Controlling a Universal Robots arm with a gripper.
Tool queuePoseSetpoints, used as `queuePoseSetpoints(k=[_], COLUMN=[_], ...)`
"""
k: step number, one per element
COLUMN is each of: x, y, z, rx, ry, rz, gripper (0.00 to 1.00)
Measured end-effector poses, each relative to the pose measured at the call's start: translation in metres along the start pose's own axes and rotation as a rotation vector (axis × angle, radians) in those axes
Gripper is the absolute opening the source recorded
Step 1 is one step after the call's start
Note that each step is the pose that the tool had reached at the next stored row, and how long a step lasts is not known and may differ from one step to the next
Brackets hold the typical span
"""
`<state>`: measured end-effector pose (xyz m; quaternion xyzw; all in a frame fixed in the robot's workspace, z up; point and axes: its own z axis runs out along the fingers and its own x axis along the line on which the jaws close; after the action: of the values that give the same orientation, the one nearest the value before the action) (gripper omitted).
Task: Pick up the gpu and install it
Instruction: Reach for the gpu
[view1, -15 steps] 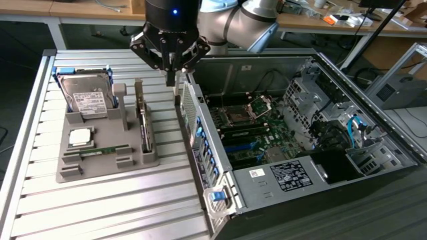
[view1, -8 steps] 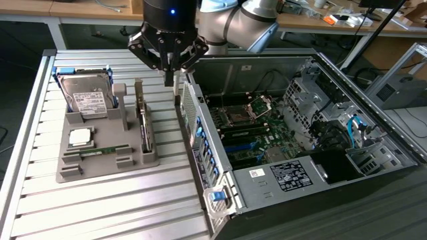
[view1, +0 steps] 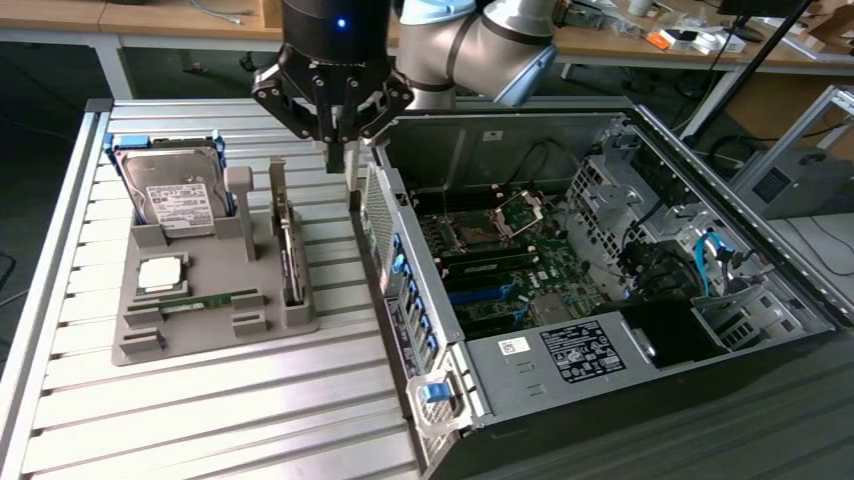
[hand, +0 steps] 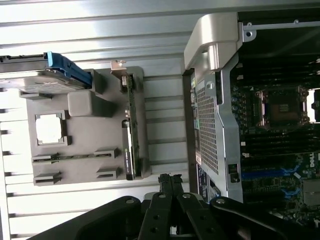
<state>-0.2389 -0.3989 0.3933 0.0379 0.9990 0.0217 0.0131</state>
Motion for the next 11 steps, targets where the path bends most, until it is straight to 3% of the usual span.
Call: queuePoseSetpoints(k=[11], x=[0.0068], y=[-0.0005], z=[-0.0002], rx=[0.0000], ry=[0.0000], rz=[0.000], gripper=[0.11])
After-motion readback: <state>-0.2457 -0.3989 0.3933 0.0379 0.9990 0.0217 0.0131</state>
